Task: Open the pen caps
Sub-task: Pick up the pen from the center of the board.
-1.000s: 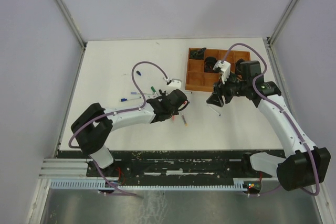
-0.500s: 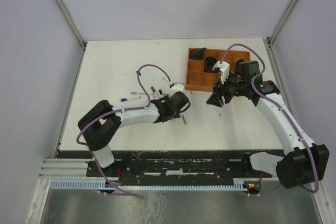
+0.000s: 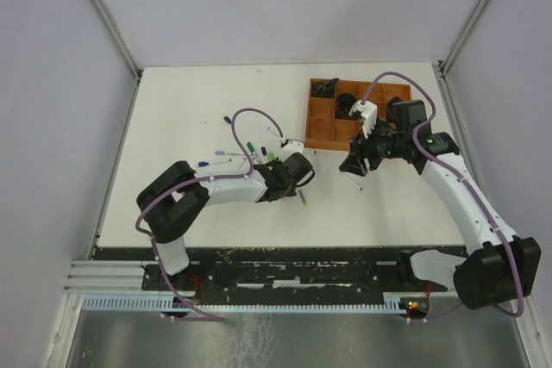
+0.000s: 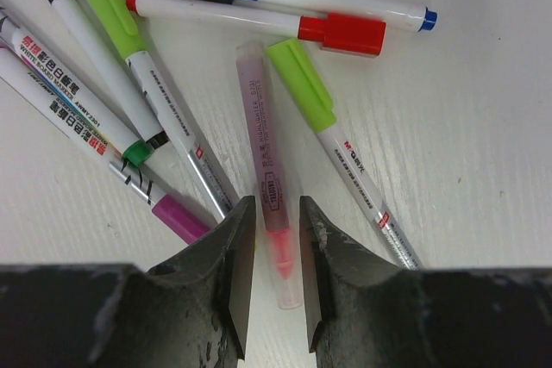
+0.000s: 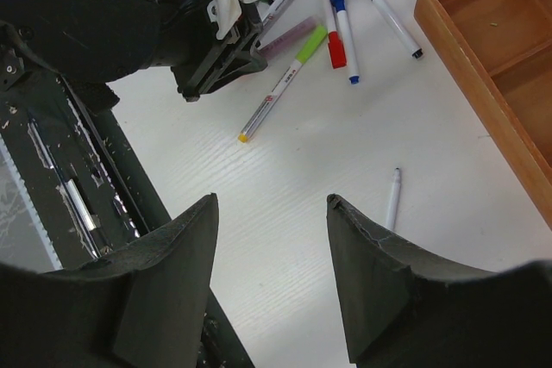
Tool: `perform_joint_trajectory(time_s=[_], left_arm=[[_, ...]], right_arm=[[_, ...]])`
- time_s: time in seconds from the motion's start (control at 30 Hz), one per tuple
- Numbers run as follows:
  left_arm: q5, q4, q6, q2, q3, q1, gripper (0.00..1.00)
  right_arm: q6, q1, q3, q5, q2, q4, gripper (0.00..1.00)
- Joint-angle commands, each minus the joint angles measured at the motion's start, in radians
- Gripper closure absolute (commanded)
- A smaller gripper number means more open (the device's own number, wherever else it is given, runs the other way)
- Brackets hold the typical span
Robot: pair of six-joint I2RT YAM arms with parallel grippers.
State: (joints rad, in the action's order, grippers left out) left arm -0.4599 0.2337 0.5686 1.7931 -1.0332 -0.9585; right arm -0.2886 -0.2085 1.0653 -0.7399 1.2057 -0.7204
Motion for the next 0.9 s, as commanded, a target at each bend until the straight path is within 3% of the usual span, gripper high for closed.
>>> perform_joint_trajectory(time_s=[0.0, 0.3, 0.57, 0.87], left_arm=[[0.013, -0.017, 0.029, 0.016, -0.032, 0.003, 0.66], [0.034, -0.014, 0.054, 0.028, -0.001, 0.003, 0.68], [0.028, -0.005, 0.043, -0.024, -0.002, 0.004, 0.97], [0.038, -0.030, 0.006, -0.235, 0.029, 0.003, 0.97]], right_arm=[[-0.011, 0.002, 0.024, -0.012, -0.008, 0.006, 0.38], [-0.011, 0.002, 0.024, -0.015, -0.013, 0.005, 0.38], [-0.012, 0.001, 0.023, -0.019, -0.010, 0.006, 0.38], [-0.016, 0.001, 0.021, -0.025, -0.004, 0.003, 0.38]])
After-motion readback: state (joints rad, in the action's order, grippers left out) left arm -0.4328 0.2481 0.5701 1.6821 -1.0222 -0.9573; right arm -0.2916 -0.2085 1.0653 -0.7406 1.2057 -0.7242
